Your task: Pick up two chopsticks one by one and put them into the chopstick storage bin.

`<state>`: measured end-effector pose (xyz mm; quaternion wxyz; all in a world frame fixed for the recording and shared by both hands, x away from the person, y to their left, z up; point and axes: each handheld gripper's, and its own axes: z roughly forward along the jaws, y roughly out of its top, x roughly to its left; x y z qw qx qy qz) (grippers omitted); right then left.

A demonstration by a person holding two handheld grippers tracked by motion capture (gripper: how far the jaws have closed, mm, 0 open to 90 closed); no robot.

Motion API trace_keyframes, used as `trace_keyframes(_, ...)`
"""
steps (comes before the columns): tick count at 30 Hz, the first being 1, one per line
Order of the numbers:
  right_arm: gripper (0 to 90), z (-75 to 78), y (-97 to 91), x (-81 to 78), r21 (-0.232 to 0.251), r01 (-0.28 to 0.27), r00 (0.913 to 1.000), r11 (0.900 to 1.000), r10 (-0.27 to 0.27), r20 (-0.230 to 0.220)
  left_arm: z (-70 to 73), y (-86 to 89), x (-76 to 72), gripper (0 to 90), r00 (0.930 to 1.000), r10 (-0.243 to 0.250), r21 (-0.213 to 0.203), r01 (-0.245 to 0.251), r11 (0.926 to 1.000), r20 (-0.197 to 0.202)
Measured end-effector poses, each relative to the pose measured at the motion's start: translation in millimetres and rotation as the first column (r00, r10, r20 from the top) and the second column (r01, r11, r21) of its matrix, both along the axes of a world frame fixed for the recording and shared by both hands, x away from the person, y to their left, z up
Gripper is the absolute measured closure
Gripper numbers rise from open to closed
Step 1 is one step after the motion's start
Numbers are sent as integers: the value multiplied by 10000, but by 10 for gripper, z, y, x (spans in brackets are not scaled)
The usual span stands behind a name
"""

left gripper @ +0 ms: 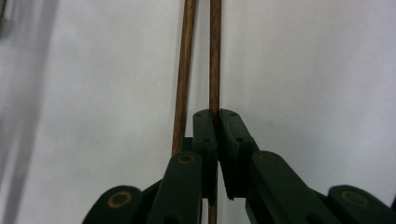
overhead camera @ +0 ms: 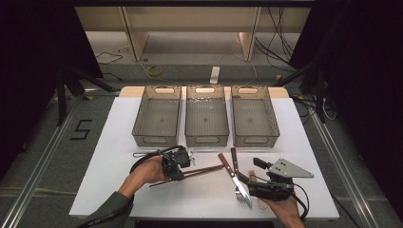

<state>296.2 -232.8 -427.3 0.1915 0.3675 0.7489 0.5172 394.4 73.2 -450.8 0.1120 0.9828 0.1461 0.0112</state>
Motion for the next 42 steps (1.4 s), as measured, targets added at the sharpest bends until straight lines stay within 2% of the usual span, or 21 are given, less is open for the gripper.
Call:
trace_keyframes(6,247,1,-5,0,5,14,10000,10000,-14,4,92,2,-22,856,9998,113,-261,-118,9996,-164)
trace_keyframes(10,246,0,-6,1,9,15,10000,10000,-15,-4,156,18,-24,857,9996,285,-315,-288,9991,-90)
trace_keyframes(14,246,0,-6,2,26,23,10000,10000,-23,-9,268,65,-24,856,9981,604,-694,-594,9958,120)
trace_keyframes(17,246,-1,-7,2,24,29,10000,10000,-29,-18,364,110,-15,856,9958,893,-1165,-865,9894,191)
trace_keyframes(18,246,-1,-7,2,24,29,10000,10000,-29,-18,394,130,-12,856,9936,1109,-1359,-1070,9849,218)
trace_keyframes(19,245,-1,-7,1,20,30,10000,10000,-30,-12,457,186,9,856,9882,1481,-1665,-1399,9761,379)
trace_keyframes(21,245,-1,-8,2,29,34,10000,10000,-34,-14,479,209,24,856,9868,1563,-1735,-1469,9738,415)
trace_keyframes(22,245,-2,-8,3,37,28,10000,10000,-28,-8,508,247,46,856,9818,1852,-1939,-1738,9655,425)
trace_keyframes(23,245,-3,-8,2,21,39,10000,10000,-39,-16,524,276,60,856,9783,2022,-2042,-1890,9605,457)
trace_keyframes(24,244,-4,-8,3,30,28,10000,10000,-28,-13,542,307,75,856,9761,2107,-2057,-1958,9588,533)
trace_keyframes(25,244,-4,-8,3,25,32,10000,10000,-32,-14,555,336,85,856,9724,2276,-2186,-2113,9527,521)
trace_keyframes(27,244,-3,-8,4,30,49,10000,10000,-49,-28,587,397,108,856,9682,2451,-2345,-2272,9452,496)
trace_keyframes(29,243,-4,-9,5,10,55,10000,10000,-55,-8,621,453,126,856,9611,2690,-2524,-2457,9359,621)
trace_keyframes(33,243,-3,-9,3,24,48,10000,10000,-48,-2,700,572,160,856,9496,3067,-2990,-2745,9139,655)
trace_keyframes(35,243,-4,-10,3,11,63,10000,10000,-63,-17,736,633,176,856,9438,3230,-3127,-2865,9056,708)
trace_keyframes(36,243,-4,-9,4,23,61,10000,10000,-61,-7,752,660,183,856,9377,3396,-3259,-2992,8968,737)
trace_keyframes(37,243,-4,-9,4,23,61,10000,10000,-61,-7,765,684,192,856,9350,3467,-3335,-3045,8922,741)
trace_keyframes(39,243,-4,-11,4,18,70,10000,10000,-70,-15,803,757,216,856,9230,3770,-3685,-3252,8709,766)
trace_keyframes(42,243,-4,-10,6,52,93,10000,9999,-93,-13,866,871,251,856,9076,4116,-3997,-3484,8479,822)
